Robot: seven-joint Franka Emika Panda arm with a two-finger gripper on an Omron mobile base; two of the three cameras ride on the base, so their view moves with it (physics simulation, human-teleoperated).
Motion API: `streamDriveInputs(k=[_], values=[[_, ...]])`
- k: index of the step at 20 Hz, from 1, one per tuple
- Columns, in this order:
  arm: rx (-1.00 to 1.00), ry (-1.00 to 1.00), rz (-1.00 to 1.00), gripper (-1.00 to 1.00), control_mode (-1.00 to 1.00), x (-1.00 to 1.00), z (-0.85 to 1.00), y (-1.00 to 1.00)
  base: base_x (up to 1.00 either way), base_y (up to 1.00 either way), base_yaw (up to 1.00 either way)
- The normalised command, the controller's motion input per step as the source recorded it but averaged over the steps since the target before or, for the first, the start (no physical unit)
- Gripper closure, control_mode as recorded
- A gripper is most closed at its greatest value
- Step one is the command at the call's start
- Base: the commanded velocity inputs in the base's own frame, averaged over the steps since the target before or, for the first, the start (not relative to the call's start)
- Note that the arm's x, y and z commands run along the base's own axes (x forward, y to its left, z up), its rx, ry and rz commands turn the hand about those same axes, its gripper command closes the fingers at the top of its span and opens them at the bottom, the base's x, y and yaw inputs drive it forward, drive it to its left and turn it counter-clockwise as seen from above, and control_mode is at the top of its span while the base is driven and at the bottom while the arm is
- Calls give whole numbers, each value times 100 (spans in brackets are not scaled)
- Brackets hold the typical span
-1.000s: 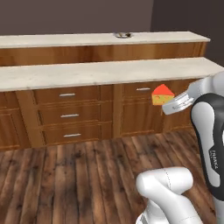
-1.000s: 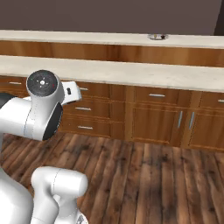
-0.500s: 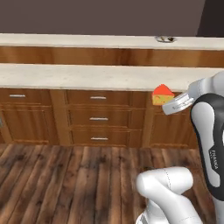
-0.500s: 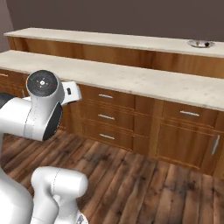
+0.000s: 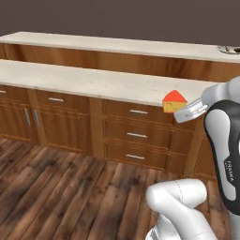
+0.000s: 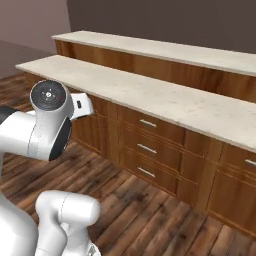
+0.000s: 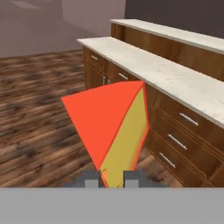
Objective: Take the cheese, chicken drumstick, and carrot from the fridge and place them on the plate on the dining counter to create an appetizer plate.
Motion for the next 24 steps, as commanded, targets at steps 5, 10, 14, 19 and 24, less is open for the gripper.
streamDriveInputs(k=[5, 10, 14, 19, 24], values=[[0, 0, 0, 100, 100, 0, 0, 0, 70, 1, 46], [0, 0, 0, 100, 100, 0, 0, 0, 63, 16, 46], [0, 0, 0, 100, 100, 0, 0, 0, 64, 28, 45], [0, 0, 0, 100, 100, 0, 0, 0, 75, 28, 43], [0, 0, 0, 100, 100, 0, 0, 0, 98, 5, 37]])
